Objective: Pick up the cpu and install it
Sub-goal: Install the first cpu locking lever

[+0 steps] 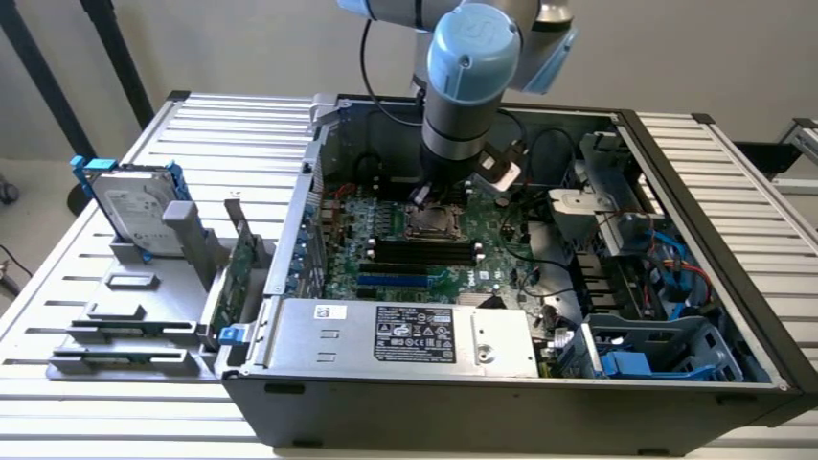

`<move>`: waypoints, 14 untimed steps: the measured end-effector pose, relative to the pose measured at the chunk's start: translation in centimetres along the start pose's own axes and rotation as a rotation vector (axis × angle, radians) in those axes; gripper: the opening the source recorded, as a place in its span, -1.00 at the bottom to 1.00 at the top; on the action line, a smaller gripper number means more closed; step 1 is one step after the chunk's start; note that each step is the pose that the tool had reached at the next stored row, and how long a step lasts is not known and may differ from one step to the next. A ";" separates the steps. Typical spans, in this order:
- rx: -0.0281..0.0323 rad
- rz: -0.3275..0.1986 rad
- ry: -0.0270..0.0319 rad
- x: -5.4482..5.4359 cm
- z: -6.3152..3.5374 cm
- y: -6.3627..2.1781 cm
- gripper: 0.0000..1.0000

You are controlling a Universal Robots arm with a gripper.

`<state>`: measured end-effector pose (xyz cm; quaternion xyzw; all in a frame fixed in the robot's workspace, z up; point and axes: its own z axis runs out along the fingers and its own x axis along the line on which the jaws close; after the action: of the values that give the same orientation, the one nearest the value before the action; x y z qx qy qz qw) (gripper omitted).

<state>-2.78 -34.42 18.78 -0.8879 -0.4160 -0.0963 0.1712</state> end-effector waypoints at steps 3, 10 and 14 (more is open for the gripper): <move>0.0014 0.000 0.0012 0.0 0.01 0.04 -0.79; 0.0051 -0.002 0.0046 0.1 0.04 0.12 -0.79; 0.0071 -0.004 0.0057 0.1 0.05 0.14 -0.79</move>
<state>-2.61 -34.42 18.73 -0.8862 -0.4176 -0.0977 0.1753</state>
